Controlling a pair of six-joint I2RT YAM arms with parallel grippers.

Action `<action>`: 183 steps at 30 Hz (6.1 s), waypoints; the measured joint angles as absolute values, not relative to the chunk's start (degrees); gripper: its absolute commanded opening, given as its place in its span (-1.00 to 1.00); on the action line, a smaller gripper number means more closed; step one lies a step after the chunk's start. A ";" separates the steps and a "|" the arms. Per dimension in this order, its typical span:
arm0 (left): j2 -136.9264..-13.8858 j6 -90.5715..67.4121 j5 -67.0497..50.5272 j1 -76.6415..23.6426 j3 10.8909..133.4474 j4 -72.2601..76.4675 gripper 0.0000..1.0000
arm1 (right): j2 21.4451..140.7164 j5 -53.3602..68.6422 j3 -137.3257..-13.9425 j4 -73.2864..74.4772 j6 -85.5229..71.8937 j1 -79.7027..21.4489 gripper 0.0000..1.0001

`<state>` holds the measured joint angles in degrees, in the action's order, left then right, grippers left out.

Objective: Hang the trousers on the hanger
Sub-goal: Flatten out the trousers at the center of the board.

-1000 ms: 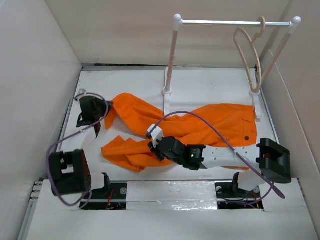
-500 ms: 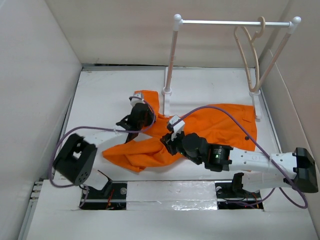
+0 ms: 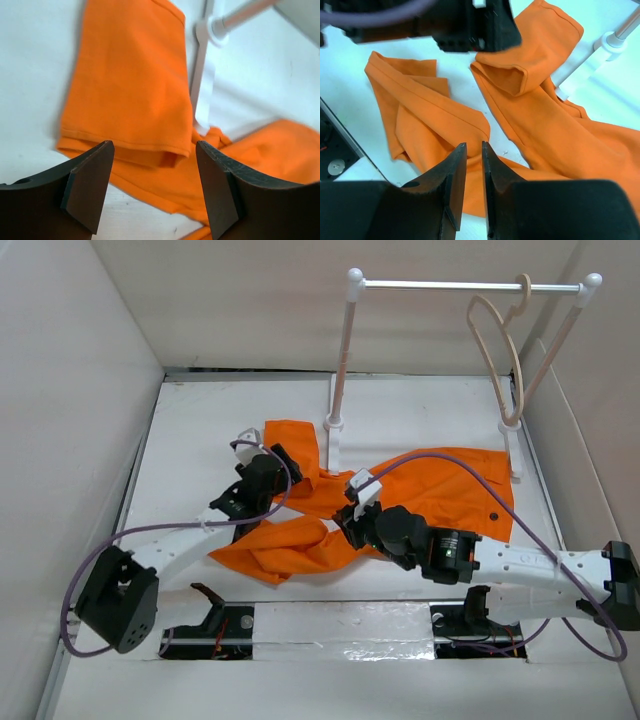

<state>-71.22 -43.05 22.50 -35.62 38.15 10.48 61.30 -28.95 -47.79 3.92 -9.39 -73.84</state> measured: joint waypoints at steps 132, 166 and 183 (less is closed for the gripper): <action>-80.71 -44.58 2.66 6.13 39.44 -1.56 -0.18 | 44.23 6.52 -17.06 -1.83 -18.79 9.41 -1.00; -89.71 -39.11 19.51 16.97 67.26 -12.99 -1.00 | 40.80 8.58 -15.97 -0.95 -21.10 19.49 -1.00; -94.65 -35.92 26.37 18.76 65.17 -16.38 0.32 | 43.53 15.64 -20.21 2.63 -23.53 36.82 0.35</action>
